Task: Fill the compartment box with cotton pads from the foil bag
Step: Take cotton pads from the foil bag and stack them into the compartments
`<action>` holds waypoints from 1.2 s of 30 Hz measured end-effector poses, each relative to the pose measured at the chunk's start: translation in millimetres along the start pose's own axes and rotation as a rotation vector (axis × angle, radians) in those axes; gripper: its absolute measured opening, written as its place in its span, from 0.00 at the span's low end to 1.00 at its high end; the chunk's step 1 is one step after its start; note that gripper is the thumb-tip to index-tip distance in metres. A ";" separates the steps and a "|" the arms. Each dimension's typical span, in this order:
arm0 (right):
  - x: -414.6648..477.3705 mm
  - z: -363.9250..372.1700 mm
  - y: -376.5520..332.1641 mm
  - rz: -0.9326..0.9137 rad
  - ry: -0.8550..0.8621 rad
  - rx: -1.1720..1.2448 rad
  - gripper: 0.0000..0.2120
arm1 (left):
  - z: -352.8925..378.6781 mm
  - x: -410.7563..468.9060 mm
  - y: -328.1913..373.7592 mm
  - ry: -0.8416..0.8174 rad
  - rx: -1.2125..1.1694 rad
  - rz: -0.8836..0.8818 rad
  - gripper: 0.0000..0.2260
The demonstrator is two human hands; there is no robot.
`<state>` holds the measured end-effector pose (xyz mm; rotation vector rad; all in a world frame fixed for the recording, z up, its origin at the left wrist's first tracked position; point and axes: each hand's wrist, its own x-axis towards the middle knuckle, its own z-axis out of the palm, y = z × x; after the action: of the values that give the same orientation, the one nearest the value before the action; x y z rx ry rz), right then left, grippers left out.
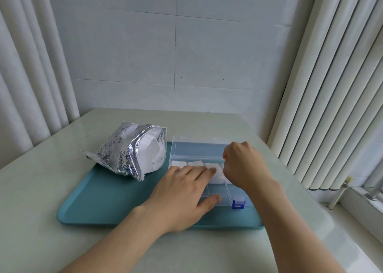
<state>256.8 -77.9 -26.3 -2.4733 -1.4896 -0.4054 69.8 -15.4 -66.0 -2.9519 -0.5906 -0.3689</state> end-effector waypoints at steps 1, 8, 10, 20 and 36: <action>-2.8 -1.2 -2.2 -0.009 -0.023 0.006 0.09 | 0.7 -0.2 -0.1 -0.001 -0.002 0.001 0.32; -9.0 -0.7 -11.0 -0.037 -0.077 -0.070 0.15 | -0.1 -1.4 -1.3 0.061 -0.134 -0.025 0.33; -10.0 0.4 -13.0 -0.021 -0.046 -0.089 0.15 | -2.7 -1.6 -3.9 0.141 -0.291 -0.037 0.28; -26.4 -5.8 -55.8 -0.184 0.173 0.329 0.17 | -15.1 -9.1 -65.1 0.808 -0.134 -0.432 0.20; 15.4 13.4 -140.6 -0.276 -0.073 0.703 0.23 | 2.0 -17.1 -116.9 0.683 -0.568 -0.607 0.24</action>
<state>140.5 3.8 -26.6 -1.7573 -1.6428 0.1574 9.2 86.0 -65.5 -2.7010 -1.4241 -1.7523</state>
